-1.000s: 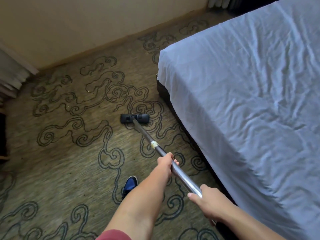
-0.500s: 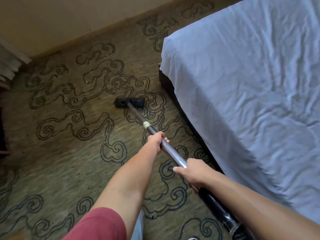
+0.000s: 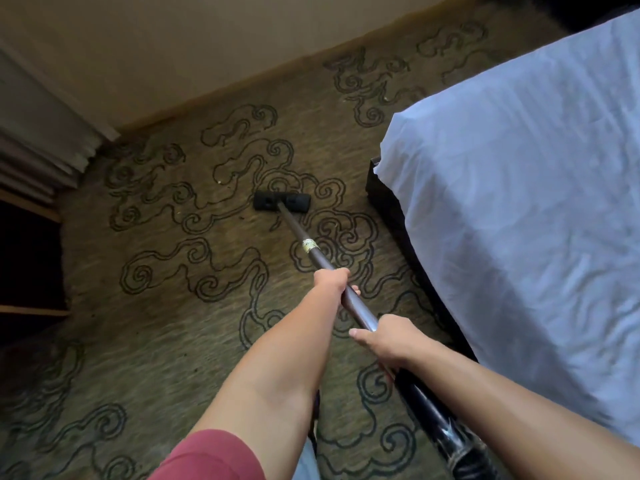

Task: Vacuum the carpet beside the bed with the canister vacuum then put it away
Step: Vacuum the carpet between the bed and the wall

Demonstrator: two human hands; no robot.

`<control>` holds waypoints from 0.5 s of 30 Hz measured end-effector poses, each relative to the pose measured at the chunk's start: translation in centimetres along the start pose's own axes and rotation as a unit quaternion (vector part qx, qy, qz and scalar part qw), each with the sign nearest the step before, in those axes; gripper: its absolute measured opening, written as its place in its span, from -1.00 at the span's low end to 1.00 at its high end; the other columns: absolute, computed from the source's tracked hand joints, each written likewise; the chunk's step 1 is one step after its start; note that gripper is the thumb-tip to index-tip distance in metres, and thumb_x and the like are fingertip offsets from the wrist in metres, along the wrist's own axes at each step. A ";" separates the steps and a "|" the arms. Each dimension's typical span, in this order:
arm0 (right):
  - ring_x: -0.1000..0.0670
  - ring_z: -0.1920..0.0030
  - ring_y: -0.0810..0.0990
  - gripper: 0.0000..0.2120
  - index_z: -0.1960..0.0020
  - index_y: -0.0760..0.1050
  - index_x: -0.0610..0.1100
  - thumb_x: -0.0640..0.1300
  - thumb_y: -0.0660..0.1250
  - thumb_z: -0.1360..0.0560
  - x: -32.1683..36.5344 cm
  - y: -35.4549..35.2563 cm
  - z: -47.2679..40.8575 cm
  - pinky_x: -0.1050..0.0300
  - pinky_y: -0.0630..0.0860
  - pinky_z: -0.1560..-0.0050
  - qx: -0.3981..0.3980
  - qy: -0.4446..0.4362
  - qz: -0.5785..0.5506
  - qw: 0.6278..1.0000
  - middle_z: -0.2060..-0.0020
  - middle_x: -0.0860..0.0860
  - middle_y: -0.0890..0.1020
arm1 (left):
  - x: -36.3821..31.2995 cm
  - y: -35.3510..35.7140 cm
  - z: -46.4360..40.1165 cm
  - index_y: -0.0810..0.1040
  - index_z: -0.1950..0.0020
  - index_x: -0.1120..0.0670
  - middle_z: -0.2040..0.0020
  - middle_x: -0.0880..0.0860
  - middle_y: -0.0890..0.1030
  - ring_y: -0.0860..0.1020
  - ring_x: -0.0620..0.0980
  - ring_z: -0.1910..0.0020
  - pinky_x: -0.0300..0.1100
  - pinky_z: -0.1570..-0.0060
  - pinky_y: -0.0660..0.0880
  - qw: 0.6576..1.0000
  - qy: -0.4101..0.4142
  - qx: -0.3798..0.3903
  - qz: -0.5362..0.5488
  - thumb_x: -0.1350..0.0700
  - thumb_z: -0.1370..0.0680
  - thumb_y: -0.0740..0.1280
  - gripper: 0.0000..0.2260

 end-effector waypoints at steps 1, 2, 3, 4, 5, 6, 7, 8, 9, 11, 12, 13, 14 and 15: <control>-0.18 -0.05 0.68 -0.44 -0.15 0.57 -0.23 0.29 0.30 -0.56 1.6 -0.5 -0.7 0.14 0.52 0.08 -0.001 -0.004 0.003 1.000 -0.03 -0.15 0.69 | -1.5 -0.5 -0.4 0.41 -0.31 0.33 0.08 0.33 0.60 0.53 0.13 0.49 -0.11 0.54 0.53 1.000 0.004 0.000 -0.013 0.35 -0.55 0.34 -0.66; -0.15 0.04 0.70 -0.46 -0.11 0.57 -0.22 0.28 0.30 -0.56 3.2 -0.9 -1.4 0.19 0.51 0.18 -0.001 -0.008 0.003 1.000 0.07 -0.13 0.70 | -3.0 -1.0 -0.8 0.40 -0.33 0.33 0.05 0.32 0.59 0.53 0.14 0.46 -0.05 0.45 0.57 1.000 0.006 -0.002 -0.027 0.34 -0.54 0.35 -0.63; -0.12 0.12 0.70 -0.49 -0.07 0.57 -0.21 0.27 0.30 -0.56 4.9 -1.3 -2.1 0.22 0.48 0.28 0.001 -0.011 0.001 1.000 0.17 -0.09 0.67 | -4.6 -1.7 -1.3 0.40 -0.34 0.32 0.09 0.30 0.58 0.54 0.15 0.44 0.01 0.31 0.61 0.999 0.010 -0.008 -0.041 0.33 -0.54 0.34 -0.63; -0.11 0.17 0.70 -0.50 -0.05 0.57 -0.21 0.26 0.30 -0.56 6.7 -1.8 -2.8 0.22 0.44 0.33 0.000 -0.013 0.001 1.000 0.24 -0.06 0.64 | -6.3 -2.3 -1.8 0.42 -0.34 0.33 0.15 0.28 0.58 0.58 0.17 0.38 0.07 0.15 0.64 0.998 0.015 -0.013 -0.054 0.33 -0.55 0.33 -0.64; -0.08 0.25 0.68 -0.50 -0.03 0.57 -0.23 0.25 0.30 -0.57 8.4 -2.2 -3.5 0.23 0.41 0.39 -0.002 -0.014 0.000 1.000 0.29 -0.04 0.61 | -7.8 -3.0 -2.5 0.43 -0.34 0.34 0.15 0.28 0.59 0.64 0.22 0.28 0.11 0.00 0.64 0.998 0.019 -0.016 -0.065 0.32 -0.56 0.32 -0.65; -0.04 0.37 0.63 -0.51 0.02 0.56 -0.23 0.24 0.31 -0.57 10.2 -2.5 -4.2 0.25 0.38 0.48 -0.001 -0.014 -0.007 1.000 0.36 -0.03 0.59 | -9.3 -3.8 -3.3 0.43 -0.34 0.36 0.09 0.30 0.62 0.67 0.26 0.18 0.13 -0.05 0.63 0.997 0.020 -0.018 -0.074 0.32 -0.56 0.31 -0.65; 0.00 0.47 0.57 -0.53 0.10 0.52 -0.22 0.23 0.31 -0.58 11.7 -2.8 -4.8 0.26 0.34 0.56 0.000 -0.013 -0.015 1.000 0.43 -0.02 0.56 | -10.5 -4.6 -4.0 0.42 -0.34 0.37 0.06 0.31 0.62 0.67 0.25 0.18 0.10 0.02 0.64 0.997 0.021 -0.019 -0.077 0.32 -0.57 0.32 -0.65; 0.00 0.53 0.53 -0.54 0.18 0.46 -0.20 0.22 0.30 -0.59 13.2 -3.1 -5.5 0.26 0.33 0.58 0.002 -0.014 -0.023 1.000 0.48 -0.03 0.55 | -11.7 -5.4 -4.6 0.41 -0.34 0.37 0.11 0.30 0.61 0.65 0.20 0.31 0.04 0.16 0.63 0.997 0.024 -0.020 -0.076 0.33 -0.57 0.32 -0.65; 0.00 0.56 0.52 -0.53 0.22 0.40 -0.18 0.21 0.29 -0.59 14.5 -3.2 -6.0 0.25 0.34 0.57 0.006 -0.013 -0.022 1.000 0.53 -0.04 0.55 | -13.0 -6.0 -5.2 0.40 -0.35 0.36 0.20 0.28 0.58 0.60 0.14 0.47 -0.04 0.29 0.58 0.997 0.032 -0.023 -0.070 0.33 -0.58 0.32 -0.65; 0.00 0.60 0.52 -0.53 0.22 0.36 -0.17 0.22 0.25 -0.60 16.7 -3.6 -6.7 0.24 0.34 0.56 0.008 -0.007 -0.010 1.000 0.65 -0.02 0.53 | -15.1 -7.1 -6.3 0.40 -0.36 0.35 0.28 0.23 0.53 0.53 0.07 0.61 -0.11 0.40 0.52 0.997 0.034 -0.029 -0.058 0.34 -0.59 0.32 -0.65; 0.01 0.62 0.52 -0.53 0.20 0.36 -0.17 0.22 0.24 -0.61 17.5 -3.9 -6.8 0.25 0.33 0.58 0.008 -0.004 -0.008 1.000 0.69 -0.02 0.51 | -15.8 -7.4 -6.5 0.40 -0.36 0.34 0.24 0.22 0.53 0.52 0.08 0.60 -0.13 0.43 0.51 0.998 0.030 -0.030 -0.048 0.33 -0.60 0.32 -0.66; 0.01 0.64 0.52 -0.53 0.19 0.36 -0.18 0.21 0.24 -0.61 18.3 -4.0 -7.0 0.27 0.31 0.62 0.011 -0.002 -0.012 1.000 0.70 -0.02 0.50 | -16.5 -7.8 -6.6 0.40 -0.37 0.31 0.17 0.22 0.54 0.51 0.07 0.60 -0.14 0.44 0.50 0.998 0.029 -0.030 -0.040 0.32 -0.61 0.31 -0.67; 0.00 0.67 0.52 -0.54 0.18 0.37 -0.20 0.20 0.26 -0.61 19.0 -3.8 -7.1 0.29 0.30 0.65 0.016 0.001 -0.021 1.000 0.70 -0.03 0.50 | -17.0 -8.2 -6.9 0.42 -0.35 0.28 0.09 0.23 0.56 0.50 0.05 0.61 -0.14 0.42 0.50 0.998 0.030 -0.034 -0.037 0.31 -0.61 0.31 -0.69; -0.02 0.68 0.52 -0.54 0.16 0.38 -0.22 0.18 0.27 -0.61 19.5 -3.8 -7.4 0.31 0.30 0.67 0.019 0.004 -0.034 0.999 0.69 -0.05 0.51 | -17.4 -8.5 -7.4 0.43 -0.32 0.25 0.02 0.23 0.57 0.51 0.05 0.59 -0.11 0.35 0.53 0.999 0.025 -0.034 -0.033 0.31 -0.61 0.30 -0.72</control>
Point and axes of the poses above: each hand's wrist, its own z-axis away from the middle knuckle, its own y-axis out of the palm, x = y × z, the point moved 5 cm from there along -z, towards the middle knuckle
